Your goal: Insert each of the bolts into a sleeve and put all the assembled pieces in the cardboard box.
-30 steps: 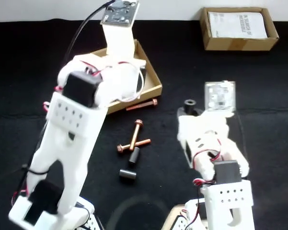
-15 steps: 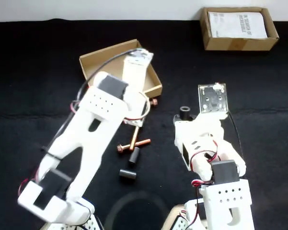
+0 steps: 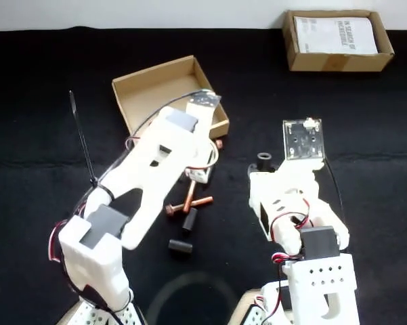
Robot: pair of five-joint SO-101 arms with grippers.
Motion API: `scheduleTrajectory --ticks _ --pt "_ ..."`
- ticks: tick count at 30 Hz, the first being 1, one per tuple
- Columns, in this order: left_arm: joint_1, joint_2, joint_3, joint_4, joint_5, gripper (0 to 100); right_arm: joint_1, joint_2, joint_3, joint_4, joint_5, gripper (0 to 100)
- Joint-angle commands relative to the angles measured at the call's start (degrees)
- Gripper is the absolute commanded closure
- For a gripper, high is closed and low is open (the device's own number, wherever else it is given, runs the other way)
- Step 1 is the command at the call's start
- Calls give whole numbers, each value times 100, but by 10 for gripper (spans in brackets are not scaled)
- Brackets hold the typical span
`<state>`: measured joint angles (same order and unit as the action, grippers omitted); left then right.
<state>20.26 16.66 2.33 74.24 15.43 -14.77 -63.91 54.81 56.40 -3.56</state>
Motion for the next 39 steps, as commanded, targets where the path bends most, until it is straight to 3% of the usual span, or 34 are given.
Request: scheduleTrajectory --ticks 1,10,17,28,39 --pt "-251 101 -295 -88 -35 819 84 -136 -31 -13 -44 991" --pt "-365 558 -549 -18 -26 819 84 -127 -22 -22 -44 991" --pt "-92 611 -963 756 -9 819 84 -127 4 -22 -44 991" --pt "-119 681 -910 554 -9 819 84 -127 13 13 -70 991" --pt "-22 1745 -1358 501 0 849 84 -127 22 13 -79 991"
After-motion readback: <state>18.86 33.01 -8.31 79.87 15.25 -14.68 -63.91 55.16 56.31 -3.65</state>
